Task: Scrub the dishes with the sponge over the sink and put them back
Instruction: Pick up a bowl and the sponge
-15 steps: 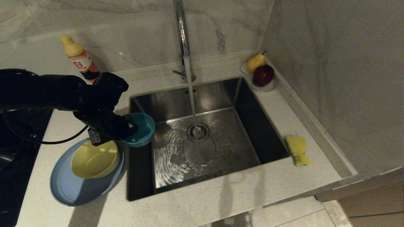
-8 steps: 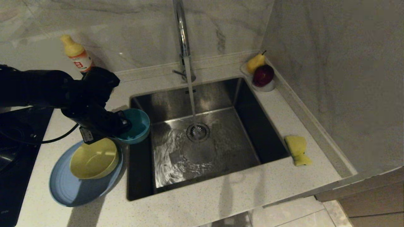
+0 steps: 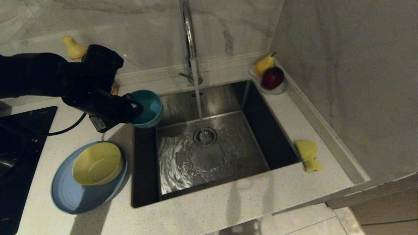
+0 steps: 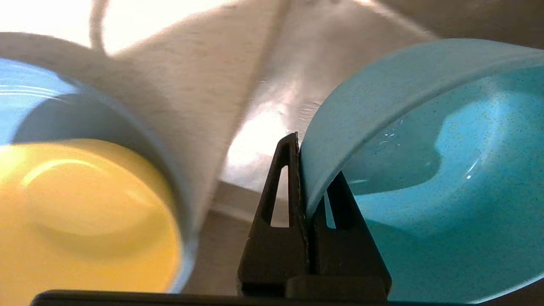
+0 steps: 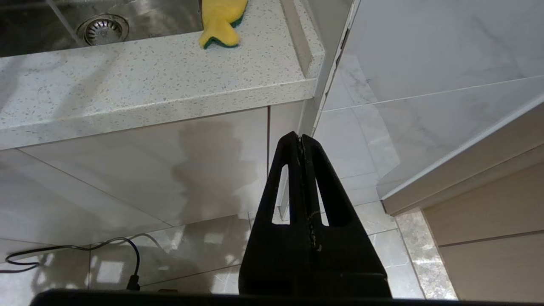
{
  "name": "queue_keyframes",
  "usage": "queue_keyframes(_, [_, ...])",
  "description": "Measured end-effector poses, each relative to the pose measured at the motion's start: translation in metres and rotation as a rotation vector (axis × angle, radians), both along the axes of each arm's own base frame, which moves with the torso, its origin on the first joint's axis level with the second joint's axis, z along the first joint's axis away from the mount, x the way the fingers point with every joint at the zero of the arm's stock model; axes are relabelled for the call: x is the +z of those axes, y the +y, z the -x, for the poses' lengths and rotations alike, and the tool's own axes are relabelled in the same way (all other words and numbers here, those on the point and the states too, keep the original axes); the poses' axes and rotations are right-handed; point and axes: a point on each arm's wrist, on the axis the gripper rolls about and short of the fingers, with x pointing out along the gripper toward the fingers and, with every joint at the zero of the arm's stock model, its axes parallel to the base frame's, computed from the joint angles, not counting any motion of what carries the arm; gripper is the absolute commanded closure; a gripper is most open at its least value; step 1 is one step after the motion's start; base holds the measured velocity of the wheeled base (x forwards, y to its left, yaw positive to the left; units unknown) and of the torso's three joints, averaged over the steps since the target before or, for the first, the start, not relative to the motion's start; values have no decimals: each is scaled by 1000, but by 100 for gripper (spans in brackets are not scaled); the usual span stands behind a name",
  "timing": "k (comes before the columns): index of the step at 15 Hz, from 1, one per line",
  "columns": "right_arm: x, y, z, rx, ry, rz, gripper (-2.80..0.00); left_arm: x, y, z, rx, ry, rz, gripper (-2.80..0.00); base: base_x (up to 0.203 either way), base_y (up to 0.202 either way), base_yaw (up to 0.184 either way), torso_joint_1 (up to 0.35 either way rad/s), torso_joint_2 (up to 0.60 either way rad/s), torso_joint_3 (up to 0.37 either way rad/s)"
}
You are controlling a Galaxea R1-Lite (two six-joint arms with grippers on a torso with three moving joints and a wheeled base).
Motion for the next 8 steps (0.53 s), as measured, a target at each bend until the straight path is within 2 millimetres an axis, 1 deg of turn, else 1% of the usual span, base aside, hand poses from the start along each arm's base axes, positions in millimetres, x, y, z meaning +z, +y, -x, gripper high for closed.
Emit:
queue_keyframes(3, [0, 0, 0, -1, 0, -1, 0, 18, -14, 18, -52, -37, -2, 0, 0, 0, 0, 0, 0, 0])
queue_keyframes(6, [0, 0, 0, -2, 0, 2, 0, 32, -19, 37, -82, -54, 1, 0, 0, 0, 0, 0, 0, 0])
queue_keyframes(8, [-1, 0, 0, 1, 29, 11, 0, 36, -20, 51, -98, -59, 4, 0, 0, 0, 0, 0, 0, 0])
